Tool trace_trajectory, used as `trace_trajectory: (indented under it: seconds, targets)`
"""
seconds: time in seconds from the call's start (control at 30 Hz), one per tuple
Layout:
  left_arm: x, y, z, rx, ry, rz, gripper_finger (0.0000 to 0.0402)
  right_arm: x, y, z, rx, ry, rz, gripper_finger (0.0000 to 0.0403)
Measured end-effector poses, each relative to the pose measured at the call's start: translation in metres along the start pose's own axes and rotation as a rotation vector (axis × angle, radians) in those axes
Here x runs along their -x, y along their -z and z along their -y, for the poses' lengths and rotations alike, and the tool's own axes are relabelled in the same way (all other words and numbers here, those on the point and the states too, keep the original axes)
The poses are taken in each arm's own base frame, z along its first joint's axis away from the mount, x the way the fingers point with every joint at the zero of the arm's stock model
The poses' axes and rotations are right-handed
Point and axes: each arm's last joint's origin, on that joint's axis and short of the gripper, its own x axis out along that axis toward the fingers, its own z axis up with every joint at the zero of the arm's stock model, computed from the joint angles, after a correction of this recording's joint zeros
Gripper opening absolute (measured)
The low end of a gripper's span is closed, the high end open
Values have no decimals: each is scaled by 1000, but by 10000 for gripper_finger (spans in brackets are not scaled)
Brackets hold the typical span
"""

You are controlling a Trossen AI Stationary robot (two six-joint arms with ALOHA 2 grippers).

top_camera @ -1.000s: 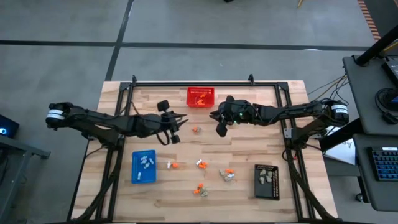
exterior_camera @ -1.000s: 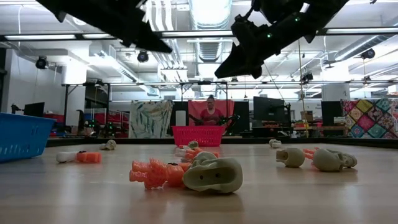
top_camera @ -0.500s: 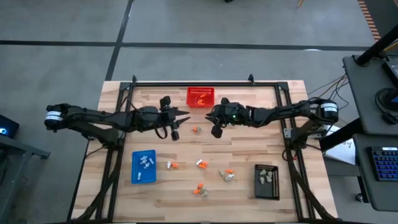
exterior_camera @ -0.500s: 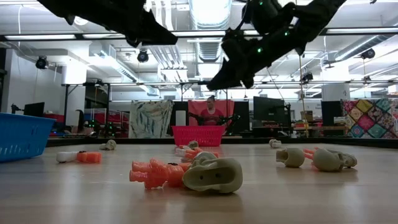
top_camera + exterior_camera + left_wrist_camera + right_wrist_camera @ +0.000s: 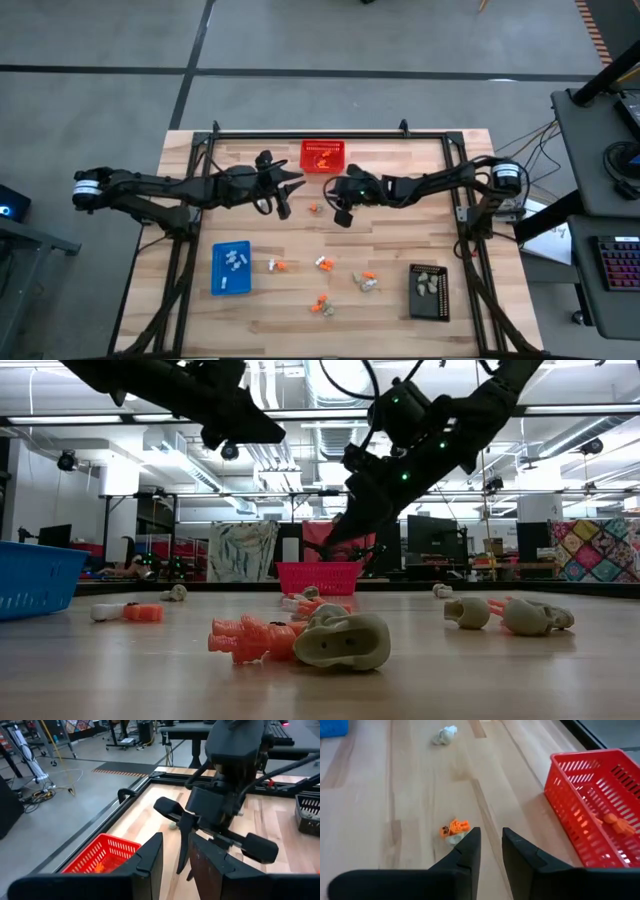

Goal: Sort Halloween decoration
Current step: Put the orange skeleton toy into the red bin

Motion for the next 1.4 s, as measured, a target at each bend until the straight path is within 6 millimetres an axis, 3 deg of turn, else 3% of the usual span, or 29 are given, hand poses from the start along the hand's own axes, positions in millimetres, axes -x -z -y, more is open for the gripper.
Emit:
trace_trajectory:
  seconds: [0.3,1.17,1.4]
  targets:
    - [0,1,0,-2,-2,-12,75,-17,4,-2,30,-9,-29,90]
    - [0,2,0,-3,-3,-19,75,-16,3,-2,6,14,-24,90]
    - [0,2,0,-4,-3,-21,75,-16,4,-1,-20,62,-31,71]
